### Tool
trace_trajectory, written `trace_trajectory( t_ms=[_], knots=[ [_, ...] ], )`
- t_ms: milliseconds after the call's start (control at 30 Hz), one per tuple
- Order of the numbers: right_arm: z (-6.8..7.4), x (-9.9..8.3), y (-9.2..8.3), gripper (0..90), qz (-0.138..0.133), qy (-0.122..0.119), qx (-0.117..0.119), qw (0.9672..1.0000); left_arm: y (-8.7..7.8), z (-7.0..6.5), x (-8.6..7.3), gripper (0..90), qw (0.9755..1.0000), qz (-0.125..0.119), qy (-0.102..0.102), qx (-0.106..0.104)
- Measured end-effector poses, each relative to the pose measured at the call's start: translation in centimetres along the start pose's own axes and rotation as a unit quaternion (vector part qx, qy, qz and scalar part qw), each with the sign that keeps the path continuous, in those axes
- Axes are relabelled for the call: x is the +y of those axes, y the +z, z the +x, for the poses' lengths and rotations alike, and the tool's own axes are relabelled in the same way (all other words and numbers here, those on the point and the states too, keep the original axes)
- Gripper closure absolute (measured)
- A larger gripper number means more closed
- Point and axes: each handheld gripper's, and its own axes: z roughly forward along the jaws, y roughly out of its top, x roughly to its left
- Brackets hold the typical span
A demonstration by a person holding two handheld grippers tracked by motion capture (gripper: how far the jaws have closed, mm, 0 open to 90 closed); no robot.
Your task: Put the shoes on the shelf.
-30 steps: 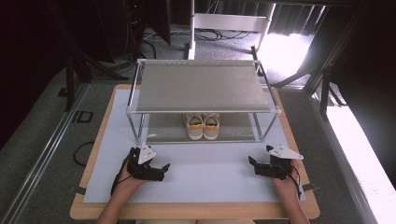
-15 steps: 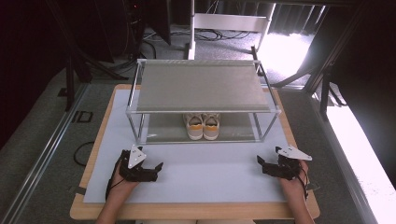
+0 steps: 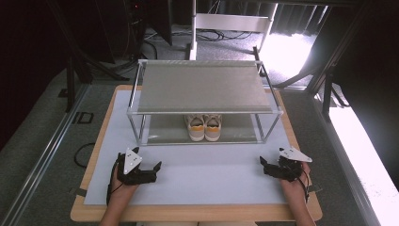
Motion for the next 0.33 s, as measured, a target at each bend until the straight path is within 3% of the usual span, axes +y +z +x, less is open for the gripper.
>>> trace_trajectory(
  t_ms=[333],
  knots=[
    [0.23,0.03,0.12,12.0,0.007,-0.01,-0.006,0.9999,-0.25,0.21,-0.16,1.6,0.9998,-0.014,-0.016,0.006]
  ],
)
